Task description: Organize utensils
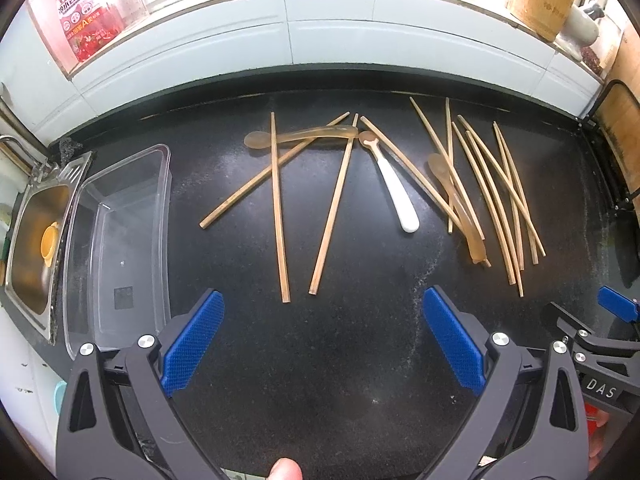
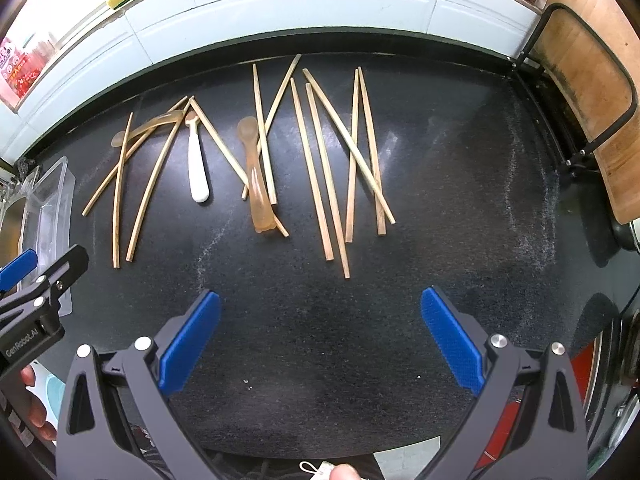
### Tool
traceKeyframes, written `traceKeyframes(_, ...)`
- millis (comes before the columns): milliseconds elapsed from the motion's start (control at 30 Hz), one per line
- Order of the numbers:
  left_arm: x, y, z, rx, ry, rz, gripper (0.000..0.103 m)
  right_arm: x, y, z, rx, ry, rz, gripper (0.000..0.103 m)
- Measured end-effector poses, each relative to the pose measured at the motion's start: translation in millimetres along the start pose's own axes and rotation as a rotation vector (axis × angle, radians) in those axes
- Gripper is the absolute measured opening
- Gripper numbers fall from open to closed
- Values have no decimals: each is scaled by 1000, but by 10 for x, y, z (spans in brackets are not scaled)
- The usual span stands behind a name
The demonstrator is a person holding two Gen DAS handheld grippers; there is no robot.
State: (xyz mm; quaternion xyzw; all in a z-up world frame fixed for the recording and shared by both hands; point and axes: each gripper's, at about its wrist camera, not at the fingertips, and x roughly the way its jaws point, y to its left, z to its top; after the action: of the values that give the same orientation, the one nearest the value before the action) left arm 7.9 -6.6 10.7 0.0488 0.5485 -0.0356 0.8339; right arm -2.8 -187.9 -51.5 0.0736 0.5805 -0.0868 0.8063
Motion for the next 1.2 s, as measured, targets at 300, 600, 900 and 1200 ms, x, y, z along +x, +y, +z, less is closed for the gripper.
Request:
traceKeyframes(300, 11, 3, 30, 1, -1, -1, 97, 3, 13, 19, -1, -2, 6, 97)
traceKeyframes(600, 12, 20, 101, 5, -19, 4, 97, 68, -12, 1, 73, 53, 153, 98)
traceKeyframes(900, 11, 23, 124, 4, -27, 6, 97, -14, 10, 53, 68, -18, 140, 98)
traceKeyframes(1200, 23, 20, 133, 6, -25, 5, 97, -3, 10, 82, 55, -23, 118, 98)
